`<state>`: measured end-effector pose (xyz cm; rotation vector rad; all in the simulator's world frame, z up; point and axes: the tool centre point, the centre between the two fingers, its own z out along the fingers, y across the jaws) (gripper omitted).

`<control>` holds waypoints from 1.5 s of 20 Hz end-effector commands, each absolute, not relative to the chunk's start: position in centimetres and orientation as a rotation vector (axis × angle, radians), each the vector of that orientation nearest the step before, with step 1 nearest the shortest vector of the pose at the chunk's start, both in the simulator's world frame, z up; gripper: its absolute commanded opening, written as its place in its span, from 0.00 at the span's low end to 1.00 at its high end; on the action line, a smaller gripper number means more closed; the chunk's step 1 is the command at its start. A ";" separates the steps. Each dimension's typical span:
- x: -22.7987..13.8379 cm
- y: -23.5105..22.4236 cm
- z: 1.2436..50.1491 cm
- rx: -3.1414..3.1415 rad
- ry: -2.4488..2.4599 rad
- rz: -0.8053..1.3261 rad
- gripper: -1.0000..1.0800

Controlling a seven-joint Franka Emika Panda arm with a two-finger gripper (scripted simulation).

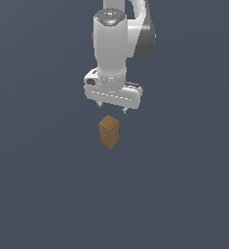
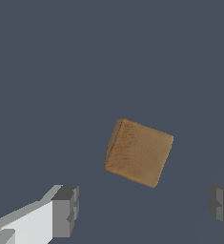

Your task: Pick up the object and move it to a goal position.

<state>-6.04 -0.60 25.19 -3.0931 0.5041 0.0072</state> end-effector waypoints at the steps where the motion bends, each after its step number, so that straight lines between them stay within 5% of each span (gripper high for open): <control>1: -5.9 -0.9 24.0 -3.074 0.615 0.006 0.96; 30: -5.9 -2.1 17.3 -2.961 1.050 0.001 0.96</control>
